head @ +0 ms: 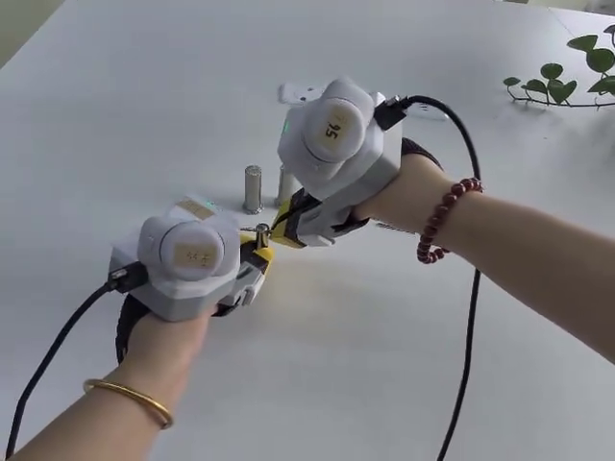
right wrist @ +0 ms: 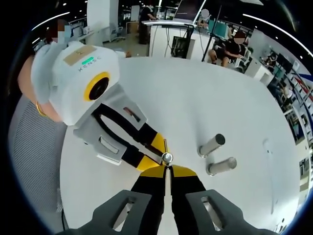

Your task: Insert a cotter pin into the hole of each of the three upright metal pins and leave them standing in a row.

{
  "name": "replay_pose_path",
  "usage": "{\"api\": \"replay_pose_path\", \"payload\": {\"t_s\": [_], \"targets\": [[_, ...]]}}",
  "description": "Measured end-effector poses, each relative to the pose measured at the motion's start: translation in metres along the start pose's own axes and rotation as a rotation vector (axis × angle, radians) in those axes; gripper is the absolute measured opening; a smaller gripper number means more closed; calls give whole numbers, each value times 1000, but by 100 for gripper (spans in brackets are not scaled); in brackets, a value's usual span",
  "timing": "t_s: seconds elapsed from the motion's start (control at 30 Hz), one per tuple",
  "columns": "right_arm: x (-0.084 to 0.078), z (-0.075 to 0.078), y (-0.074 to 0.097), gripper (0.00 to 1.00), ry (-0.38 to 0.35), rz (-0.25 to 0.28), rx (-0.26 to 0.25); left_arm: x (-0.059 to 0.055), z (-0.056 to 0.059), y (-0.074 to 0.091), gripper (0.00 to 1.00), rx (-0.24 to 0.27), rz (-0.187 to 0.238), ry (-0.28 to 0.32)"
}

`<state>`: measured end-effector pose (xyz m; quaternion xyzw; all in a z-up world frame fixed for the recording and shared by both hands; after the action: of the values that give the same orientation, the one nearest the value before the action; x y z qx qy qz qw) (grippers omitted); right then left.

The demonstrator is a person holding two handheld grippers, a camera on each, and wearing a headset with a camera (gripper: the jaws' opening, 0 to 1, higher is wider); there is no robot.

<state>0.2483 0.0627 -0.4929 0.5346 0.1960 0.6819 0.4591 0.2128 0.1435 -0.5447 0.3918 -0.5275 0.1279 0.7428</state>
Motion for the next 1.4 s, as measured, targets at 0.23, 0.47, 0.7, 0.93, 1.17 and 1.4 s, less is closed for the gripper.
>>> {"api": "replay_pose_path", "payload": {"t_s": [0.23, 0.47, 0.7, 0.93, 1.17, 1.4], "targets": [[6, -1, -7, 0, 4, 6, 4, -3, -7, 2, 7, 15, -3, 3], [7, -1, -10, 0, 25, 4, 10, -5, -12, 3, 7, 2, 8, 15], [4, 0, -14, 0, 34, -1, 10, -6, -10, 3, 7, -4, 4, 2], [2, -1, -13, 0, 30, -10, 11, -10, -9, 1, 8, 16, -22, 14], [0, -1, -12, 0, 11, -9, 7, -10, -8, 1, 11, 14, -23, 16], [3, -2, -10, 0, 7, -6, 10, -12, -8, 2, 16, 15, -36, 44]]}}
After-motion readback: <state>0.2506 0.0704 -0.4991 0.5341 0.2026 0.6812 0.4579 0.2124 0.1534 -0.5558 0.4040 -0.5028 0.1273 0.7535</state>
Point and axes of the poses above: the centre of the closed fingertips' face, and the gripper's own axes: y roughly backward along the fingers, z roughly to its right, x roughly out of its top, the point moved 8 cm from there along y, roughly backward along the fingers, and after that the axes turned 15 degrees about -x, right-handed, at the moved point
